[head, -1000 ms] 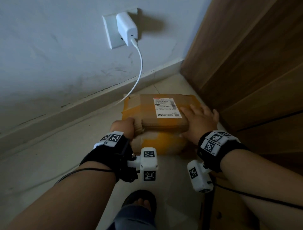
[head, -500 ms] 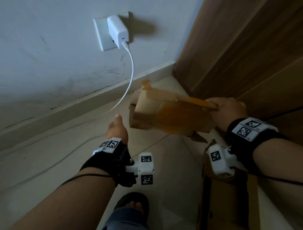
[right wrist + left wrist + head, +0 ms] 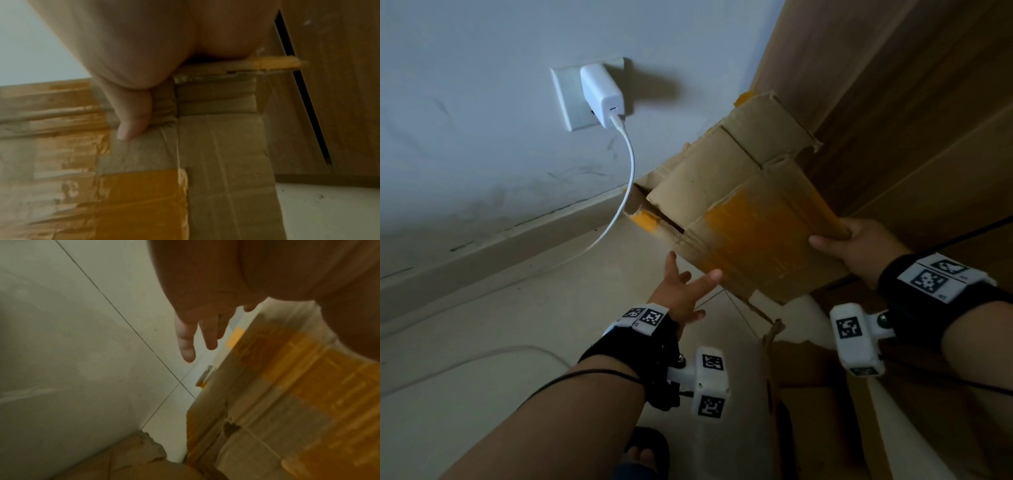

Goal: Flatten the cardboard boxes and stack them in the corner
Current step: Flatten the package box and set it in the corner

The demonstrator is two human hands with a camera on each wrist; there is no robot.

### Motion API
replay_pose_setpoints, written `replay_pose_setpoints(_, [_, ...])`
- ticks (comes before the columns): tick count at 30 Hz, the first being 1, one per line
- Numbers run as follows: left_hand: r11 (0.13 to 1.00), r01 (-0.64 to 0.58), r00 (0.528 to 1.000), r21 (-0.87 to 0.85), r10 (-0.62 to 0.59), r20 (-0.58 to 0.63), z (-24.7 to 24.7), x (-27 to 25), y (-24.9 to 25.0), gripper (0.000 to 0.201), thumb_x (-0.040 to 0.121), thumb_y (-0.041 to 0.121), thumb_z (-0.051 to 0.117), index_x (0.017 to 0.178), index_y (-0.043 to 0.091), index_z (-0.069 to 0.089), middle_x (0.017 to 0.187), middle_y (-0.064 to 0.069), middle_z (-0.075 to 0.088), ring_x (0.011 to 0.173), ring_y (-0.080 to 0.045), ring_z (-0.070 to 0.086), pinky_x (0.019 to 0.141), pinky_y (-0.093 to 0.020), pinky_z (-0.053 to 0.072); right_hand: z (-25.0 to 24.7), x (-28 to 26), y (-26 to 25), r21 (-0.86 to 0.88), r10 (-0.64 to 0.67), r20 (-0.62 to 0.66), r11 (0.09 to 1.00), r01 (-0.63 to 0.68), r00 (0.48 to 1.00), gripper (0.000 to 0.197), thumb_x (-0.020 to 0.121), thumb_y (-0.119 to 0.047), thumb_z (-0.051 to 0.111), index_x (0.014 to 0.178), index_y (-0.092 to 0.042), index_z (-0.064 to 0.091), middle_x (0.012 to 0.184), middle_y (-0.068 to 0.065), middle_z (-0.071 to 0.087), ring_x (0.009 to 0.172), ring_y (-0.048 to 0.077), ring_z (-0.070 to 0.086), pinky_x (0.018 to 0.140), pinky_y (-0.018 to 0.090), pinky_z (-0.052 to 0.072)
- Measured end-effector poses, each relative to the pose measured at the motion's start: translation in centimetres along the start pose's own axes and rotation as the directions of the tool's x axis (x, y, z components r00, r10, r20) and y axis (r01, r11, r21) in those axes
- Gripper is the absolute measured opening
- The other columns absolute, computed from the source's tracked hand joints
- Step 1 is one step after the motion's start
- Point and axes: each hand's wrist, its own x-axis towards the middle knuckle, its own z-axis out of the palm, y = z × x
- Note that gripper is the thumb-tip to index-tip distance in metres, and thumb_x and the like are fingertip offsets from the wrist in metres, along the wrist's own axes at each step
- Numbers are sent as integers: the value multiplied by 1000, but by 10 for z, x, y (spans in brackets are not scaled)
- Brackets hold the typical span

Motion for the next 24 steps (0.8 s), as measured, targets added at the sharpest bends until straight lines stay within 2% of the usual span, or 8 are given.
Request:
replay_pose_setpoints(4, [1000,-18,1000,-17,18,-10,16,8,5,94,69,44,74,144,43,17,152,1,34,135,-26,38,96,-52,45,-3,0,3,154,47,83,986,-60,995,29,89,-21,59,117,-17,56,92,-2,63,83,15,60,75,33,47])
replay_pose_setpoints(5, [998,-37,999,-58,36,-10,18,9,6,91,71,41,74,144,40,20,150,2,37,134,-26,40,98,-52,43,-4,0,4,179,72,107,980,-90,992,32,88,-22,60,119,-16,55,99,2,65,87,19,62,74,34,48])
replay_pose_setpoints(8, [988,-104,992,-118,111,55,24,10,12,96,62,39,78,142,35,26,139,3,50,123,-25,49,96,-50,42,-7,3,10,255,130,120,954,-157,984,40,85,-23,63,122,-9,57,111,12,67,100,32,63,89,45,50])
replay_pose_setpoints(11, [987,-132,982,-96,144,121,26,10,15,97,55,35,82,139,34,32,129,2,58,110,-23,57,89,-48,47,-5,6,15,303,127,143,939,-165,982,32,86,-20,61,116,-8,59,104,13,69,91,29,65,77,39,51])
replay_pose_setpoints(13, [988,-124,979,-94,137,149,23,10,16,100,48,33,85,137,31,37,128,-2,61,112,-28,60,91,-52,50,-1,7,17,328,117,161,930,-165,980,19,88,-18,58,104,-9,62,93,10,69,82,26,65,68,34,49])
replay_pose_setpoints(15, [987,-99,982,-127,118,149,17,12,16,94,50,26,84,134,28,42,127,-6,62,113,-31,60,91,-54,50,6,8,19,354,105,183,921,-165,978,9,89,-16,57,94,-13,63,87,8,69,80,25,64,68,34,49])
replay_pose_setpoints(19, [977,-98,989,-188,117,94,5,15,16,68,66,15,77,127,24,49,122,-7,64,111,-32,60,88,-49,52,21,11,21,369,86,198,916,-156,976,10,86,-22,61,96,-19,64,95,8,72,92,29,66,87,43,50])
replay_pose_setpoints(24, [978,-145,989,-148,144,-18,6,11,16,65,78,27,70,135,25,39,113,2,57,85,-12,56,61,-29,46,26,14,21,414,51,215,900,-139,975,8,90,-16,56,93,-21,60,88,3,71,82,21,66,69,34,51])
